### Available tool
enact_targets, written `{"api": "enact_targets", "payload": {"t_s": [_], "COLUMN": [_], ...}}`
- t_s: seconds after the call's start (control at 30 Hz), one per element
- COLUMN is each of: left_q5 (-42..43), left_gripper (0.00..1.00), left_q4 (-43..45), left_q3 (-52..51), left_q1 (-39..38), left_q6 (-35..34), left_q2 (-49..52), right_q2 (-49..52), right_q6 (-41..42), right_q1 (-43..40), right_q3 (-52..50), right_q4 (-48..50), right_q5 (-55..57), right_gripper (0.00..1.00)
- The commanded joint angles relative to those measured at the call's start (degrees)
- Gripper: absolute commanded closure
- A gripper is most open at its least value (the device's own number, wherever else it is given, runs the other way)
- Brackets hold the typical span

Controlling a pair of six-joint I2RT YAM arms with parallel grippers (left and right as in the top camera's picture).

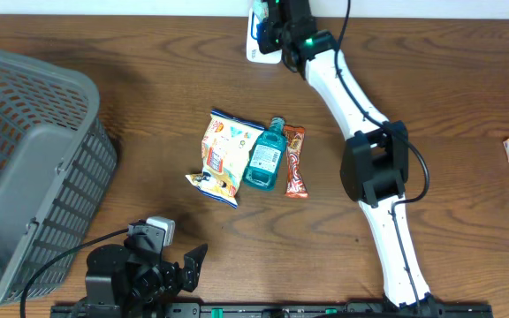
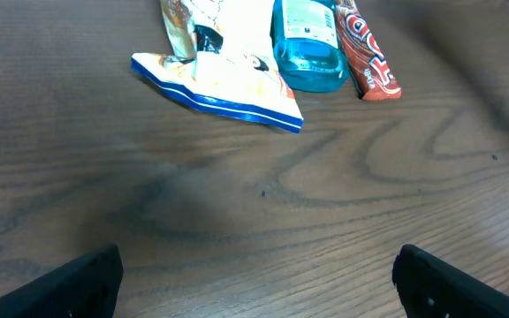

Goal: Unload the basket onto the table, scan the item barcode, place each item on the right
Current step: 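Hold the wipes pack over the white scanner with the right gripper, then carry the wipes pack to the table's right edge and release it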

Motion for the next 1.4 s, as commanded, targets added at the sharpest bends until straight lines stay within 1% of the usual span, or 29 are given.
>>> {"api": "enact_targets", "payload": {"t_s": [0.0, 0.13, 0.23, 0.37, 0.47, 0.53, 0.6, 0.7, 0.8, 0.87, 0.93, 1.0, 1.07, 1.37], "left_q5": [-0.3, -0.3, -0.3, -0.3, -0.3, -0.3, -0.3, -0.3, -0.3, -0.3, -0.3, -0.3, -0.3, -0.3], "left_gripper": [0.02, 0.02, 0.02, 0.02, 0.02, 0.02, 0.02, 0.02, 0.02, 0.02, 0.02, 0.02, 0.02, 0.02], "left_q4": [-0.2, -0.2, -0.2, -0.2, -0.2, -0.1, -0.2, -0.2, -0.2, -0.2, -0.2, -0.2, -0.2, -0.2], "left_q3": [0.5, 0.5, 0.5, 0.5, 0.5, 0.5, 0.5, 0.5, 0.5, 0.5, 0.5, 0.5, 0.5, 0.5], "left_q1": [0.1, 0.1, 0.1, 0.1, 0.1, 0.1, 0.1, 0.1, 0.1, 0.1, 0.1, 0.1, 0.1, 0.1], "left_q6": [0.6, 0.6, 0.6, 0.6, 0.6, 0.6, 0.6, 0.6, 0.6, 0.6, 0.6, 0.6, 0.6, 0.6], "left_q2": [-0.3, -0.3, -0.3, -0.3, -0.3, -0.3, -0.3, -0.3, -0.3, -0.3, -0.3, -0.3, -0.3, -0.3], "right_q2": [0.2, 0.1, 0.0, -1.3, -3.2, -4.5, -5.6, -5.7, -5.4, -5.4, -5.4, -5.4, -5.4, -5.4], "right_q6": [-3.5, -2.4, -1.5, 0.6, 4.3, 6.4, 7.6, 8.4, 8.4, 8.8, 11.5, 14.0, 14.6, 14.6], "right_q1": [1.5, 2.0, 2.1, 1.7, 0.4, -0.9, -2.9, -7.0, -12.7, -17.1, -21.5, -26.1, -30.0, -44.6], "right_q3": [1.8, 3.8, 8.1, 16.2, 22.0, 24.0, 24.5, 24.4, 22.2, 19.6, 16.9, 13.8, 10.6, -6.7], "right_q4": [1.5, -0.6, -6.5, -20.0, -34.2, -42.8, -51.6, -61.8, -67.1, -68.5, -68.6, -67.3, -65.1, -48.1], "right_q5": [5.7, 5.7, 5.8, 10.4, 15.8, 17.9, 19.2, 22.0, 27.3, 31.1, 33.2, 32.4, 31.4, 31.1], "right_gripper": [0.99, 0.99, 0.99, 0.99, 0.99, 0.99, 0.99, 0.99, 0.99, 0.99, 0.99, 0.99, 0.99, 0.99]}}
